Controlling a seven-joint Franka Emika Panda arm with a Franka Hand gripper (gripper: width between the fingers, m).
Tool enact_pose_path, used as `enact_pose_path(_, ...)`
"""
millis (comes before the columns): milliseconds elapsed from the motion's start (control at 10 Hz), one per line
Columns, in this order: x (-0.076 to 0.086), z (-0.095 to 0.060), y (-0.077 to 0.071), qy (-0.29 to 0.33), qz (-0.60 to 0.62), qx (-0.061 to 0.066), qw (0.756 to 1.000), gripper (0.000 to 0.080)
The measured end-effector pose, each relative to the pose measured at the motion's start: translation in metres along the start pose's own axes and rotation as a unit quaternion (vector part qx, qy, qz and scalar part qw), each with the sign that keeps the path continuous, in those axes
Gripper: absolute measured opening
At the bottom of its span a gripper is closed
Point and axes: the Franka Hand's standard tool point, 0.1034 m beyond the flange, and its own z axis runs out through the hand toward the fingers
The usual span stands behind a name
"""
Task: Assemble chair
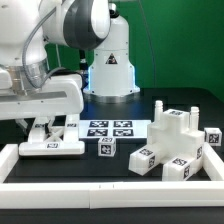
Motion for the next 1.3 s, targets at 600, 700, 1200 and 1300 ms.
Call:
enact_pose_path(600, 0.012, -0.014, -0.003, -0.016, 0.012, 0.016, 1.000, 0.0638)
enact_pose_path(700, 0.014, -0.019, -0.006, -0.030, 0.027, 0.028, 0.999, 0.0638)
enact_pose_path(1200, 0.022, -0.020, -0.015, -0.146, 0.045, 0.070, 0.986, 0.0649)
enact_pose_path(1300, 0.025, -0.019, -0.017, -0.166, 0.040, 0.074, 0.982, 0.0649)
